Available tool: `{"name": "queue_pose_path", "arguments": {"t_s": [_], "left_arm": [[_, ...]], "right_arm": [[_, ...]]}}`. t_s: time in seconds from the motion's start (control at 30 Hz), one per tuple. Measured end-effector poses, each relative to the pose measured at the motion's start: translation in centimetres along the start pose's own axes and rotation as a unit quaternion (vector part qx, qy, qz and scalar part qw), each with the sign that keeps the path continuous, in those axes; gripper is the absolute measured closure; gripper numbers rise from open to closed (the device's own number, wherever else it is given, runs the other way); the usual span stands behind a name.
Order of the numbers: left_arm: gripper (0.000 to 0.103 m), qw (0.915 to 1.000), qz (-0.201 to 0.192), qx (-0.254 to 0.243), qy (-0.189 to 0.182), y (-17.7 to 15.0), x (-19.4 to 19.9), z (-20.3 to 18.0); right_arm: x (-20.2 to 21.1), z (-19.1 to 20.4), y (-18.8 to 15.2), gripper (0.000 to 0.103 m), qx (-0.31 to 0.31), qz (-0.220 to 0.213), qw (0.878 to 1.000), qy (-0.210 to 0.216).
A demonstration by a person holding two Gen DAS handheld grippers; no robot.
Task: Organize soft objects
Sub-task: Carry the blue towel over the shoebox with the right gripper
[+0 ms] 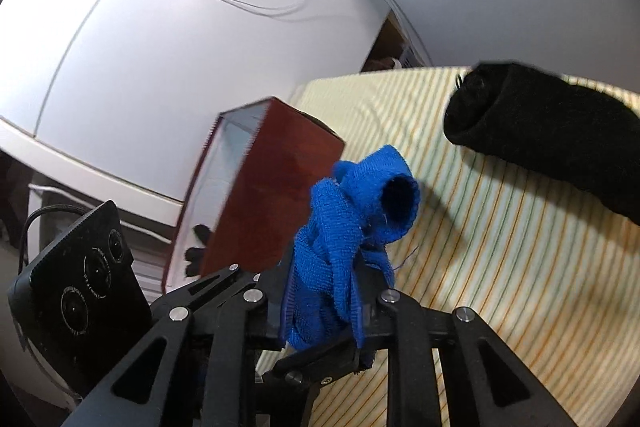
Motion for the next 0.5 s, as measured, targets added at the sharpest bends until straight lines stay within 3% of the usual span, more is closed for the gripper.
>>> {"name": "queue_pose_path", "arguments": {"t_s": [0.5], "left_arm": [[0.056, 0.9949, -0.091, -0.044, -0.009, 2.2, 9.9, -4.3]], "right_arm": [[10.0, 7.6, -3.3, 0.082, 0.074, -0.077, 0.994, 0.001]]}}
Point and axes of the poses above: each gripper's, at about its wrist camera, not at the fingertips, and x roughly against the way its jaws point, z to its left, y to its top, the point moved 3 cm from there along -x, roughly the way its jaws point, and after that the axes turned 13 degrees about -x, right-handed, at the moved point
